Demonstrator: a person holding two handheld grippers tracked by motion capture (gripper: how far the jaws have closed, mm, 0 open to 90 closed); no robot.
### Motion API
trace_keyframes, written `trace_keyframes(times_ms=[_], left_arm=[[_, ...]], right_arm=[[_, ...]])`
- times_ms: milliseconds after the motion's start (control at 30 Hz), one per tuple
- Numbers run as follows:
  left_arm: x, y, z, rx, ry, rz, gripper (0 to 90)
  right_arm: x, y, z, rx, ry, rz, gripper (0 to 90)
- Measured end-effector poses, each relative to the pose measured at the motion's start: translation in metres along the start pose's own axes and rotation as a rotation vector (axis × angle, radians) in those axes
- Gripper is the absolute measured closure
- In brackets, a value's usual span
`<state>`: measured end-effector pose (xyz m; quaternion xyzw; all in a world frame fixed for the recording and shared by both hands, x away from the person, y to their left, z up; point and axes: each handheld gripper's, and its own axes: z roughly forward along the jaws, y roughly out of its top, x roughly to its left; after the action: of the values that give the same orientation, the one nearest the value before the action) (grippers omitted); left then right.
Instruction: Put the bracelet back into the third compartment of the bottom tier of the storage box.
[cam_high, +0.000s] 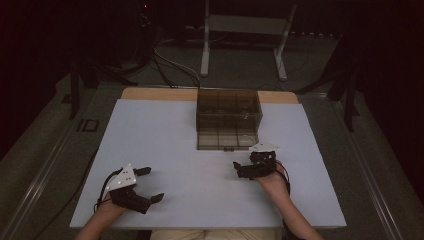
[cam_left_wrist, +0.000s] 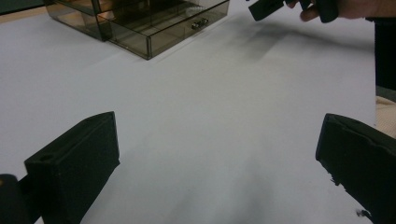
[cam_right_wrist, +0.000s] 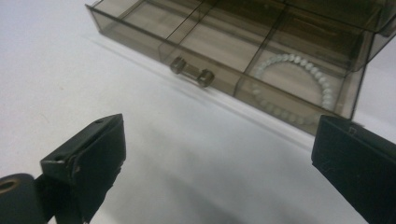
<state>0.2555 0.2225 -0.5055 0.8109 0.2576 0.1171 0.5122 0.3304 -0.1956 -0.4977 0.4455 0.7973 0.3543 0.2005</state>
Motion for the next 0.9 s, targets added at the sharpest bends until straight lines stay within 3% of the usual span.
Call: trace_keyframes(times_ms=[200, 433, 900], left_arm=[[0.0, 0.0, 0.0, 0.001, 0.0, 0.003, 0.9], [-0.001, 0.0, 0.0, 0.002, -0.004, 0.005, 0.9], [-0.001, 0.0, 0.001, 0.005, -0.007, 0.008, 0.9]], right_arm=[[0.007, -0.006, 0.007, 0.012, -0.033, -0.01, 3.0], [0.015, -0.01, 0.013, 0.009, -0.071, 0.019, 3.0], [0.024, -0.011, 0.019, -0.021, -0.08, 0.065, 3.9]])
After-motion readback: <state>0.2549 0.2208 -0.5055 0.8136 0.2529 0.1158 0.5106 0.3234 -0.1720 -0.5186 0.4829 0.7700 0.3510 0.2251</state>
